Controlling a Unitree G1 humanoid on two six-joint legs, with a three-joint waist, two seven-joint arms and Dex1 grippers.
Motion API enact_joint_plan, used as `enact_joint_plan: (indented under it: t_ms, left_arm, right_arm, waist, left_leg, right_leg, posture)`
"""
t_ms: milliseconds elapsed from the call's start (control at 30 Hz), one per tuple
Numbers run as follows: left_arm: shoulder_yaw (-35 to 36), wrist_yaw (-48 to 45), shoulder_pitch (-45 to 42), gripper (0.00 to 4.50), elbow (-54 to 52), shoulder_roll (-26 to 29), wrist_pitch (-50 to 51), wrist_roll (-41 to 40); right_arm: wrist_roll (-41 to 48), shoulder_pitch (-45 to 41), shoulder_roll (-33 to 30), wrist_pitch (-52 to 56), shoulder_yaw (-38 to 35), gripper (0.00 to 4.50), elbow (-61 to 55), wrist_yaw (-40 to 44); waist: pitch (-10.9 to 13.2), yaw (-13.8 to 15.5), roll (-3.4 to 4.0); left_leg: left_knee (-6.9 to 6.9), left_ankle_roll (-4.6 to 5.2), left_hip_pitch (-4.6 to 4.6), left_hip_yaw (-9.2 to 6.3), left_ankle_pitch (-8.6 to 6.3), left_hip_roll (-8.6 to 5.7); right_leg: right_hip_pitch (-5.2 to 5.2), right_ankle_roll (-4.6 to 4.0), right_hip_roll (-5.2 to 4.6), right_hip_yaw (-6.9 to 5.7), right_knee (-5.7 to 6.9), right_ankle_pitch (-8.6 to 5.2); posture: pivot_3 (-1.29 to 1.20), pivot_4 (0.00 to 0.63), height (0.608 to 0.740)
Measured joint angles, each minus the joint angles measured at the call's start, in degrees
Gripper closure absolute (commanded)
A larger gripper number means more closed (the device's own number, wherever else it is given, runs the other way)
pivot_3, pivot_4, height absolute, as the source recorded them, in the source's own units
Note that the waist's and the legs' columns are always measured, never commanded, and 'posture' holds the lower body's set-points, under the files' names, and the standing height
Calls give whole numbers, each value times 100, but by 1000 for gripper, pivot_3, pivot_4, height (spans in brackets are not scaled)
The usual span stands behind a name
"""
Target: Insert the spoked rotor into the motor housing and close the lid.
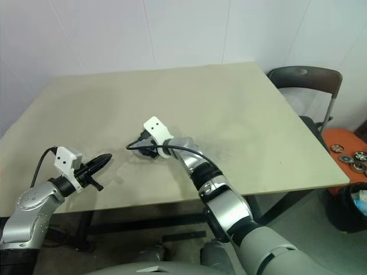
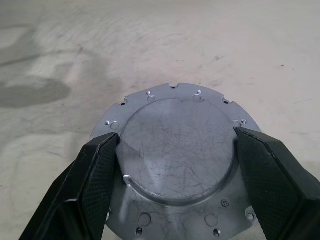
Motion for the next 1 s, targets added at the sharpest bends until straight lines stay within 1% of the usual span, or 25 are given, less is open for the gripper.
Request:
enact_joint_plan:
  t_ms: [233,433,700,867,1000]
  left_arm:
    - [-4,-1,37,4500,0,-13,-2,0]
    - [-21,41,69,4500,-123,-15,100,-1]
    - [-63,83,63,4500,-189,-15,235,-3]
    - [-82,71,51,4500,-192,-14,247,-3]
    - [-84,40,45,4500,-185,-14,235,0]
  right_arm:
    - [174,-117,5,-13,-303,1226,289,-413]
    - [183,-143,7,-47,-292,1226,354,-461]
    - [209,-144,8,143,-289,1226,285,-180]
    - [321,-152,6,345,-442,1226,197,-39]
    - [185,-161,-1,304,-338,1226,186,10]
  waist:
    - [0,132,1]
    - [-1,143,-1]
    - [-3,109,-3]
    - [-3,108,-3]
    - [-2,105,-3]
  left_leg:
    - [9,-3,10,-3,2,-1]
    - [10,-3,11,-3,3,-2]
    - [10,-4,15,-3,3,-1]
    - [8,-4,15,-3,3,0]
    - [7,-4,15,-1,3,0]
  right_leg:
    - [16,-4,1,-4,0,-1]
    - [19,-4,0,-4,0,-1]
    - [22,-2,2,-4,1,0]
    - [21,-2,3,-4,0,0]
    - [20,-2,3,-4,0,0]
  posture:
    - [0,0,740]
    - [0,0,740]
    - [0,0,740]
    - [0,0,740]
    - [0,0,740]
